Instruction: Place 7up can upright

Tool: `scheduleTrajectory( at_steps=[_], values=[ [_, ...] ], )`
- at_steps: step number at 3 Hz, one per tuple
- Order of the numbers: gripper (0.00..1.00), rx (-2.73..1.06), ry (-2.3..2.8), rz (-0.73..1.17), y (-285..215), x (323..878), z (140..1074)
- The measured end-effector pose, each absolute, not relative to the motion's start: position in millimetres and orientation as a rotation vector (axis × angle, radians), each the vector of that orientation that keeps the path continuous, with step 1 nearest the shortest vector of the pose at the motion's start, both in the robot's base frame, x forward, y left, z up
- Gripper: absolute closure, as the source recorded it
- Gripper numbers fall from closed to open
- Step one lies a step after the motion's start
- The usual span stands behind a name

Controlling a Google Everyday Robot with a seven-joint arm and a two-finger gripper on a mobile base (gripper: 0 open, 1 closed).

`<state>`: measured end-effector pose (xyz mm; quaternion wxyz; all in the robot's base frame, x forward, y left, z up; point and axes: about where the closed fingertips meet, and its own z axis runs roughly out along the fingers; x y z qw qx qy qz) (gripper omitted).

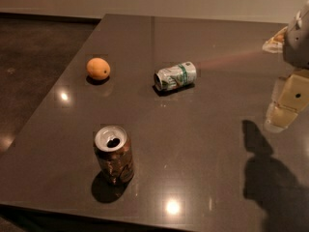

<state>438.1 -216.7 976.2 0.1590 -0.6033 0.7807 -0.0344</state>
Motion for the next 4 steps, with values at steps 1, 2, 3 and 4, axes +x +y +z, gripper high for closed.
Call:
scheduleTrajectory(
  at_steps=[1,2,3,4],
  values=[
    [0.0,-1.725,2.232,-0.099,-216.6,438.1,976.2],
    [0.0,-1.759,2.192,-0.101,-202.7,457.0,973.7],
    [0.0,-1.844,2.119,-0.107,-177.9,490.1,966.5],
    [0.0,-1.941,2.055,-0.12,-153.8,524.1,952.7]
  ],
)
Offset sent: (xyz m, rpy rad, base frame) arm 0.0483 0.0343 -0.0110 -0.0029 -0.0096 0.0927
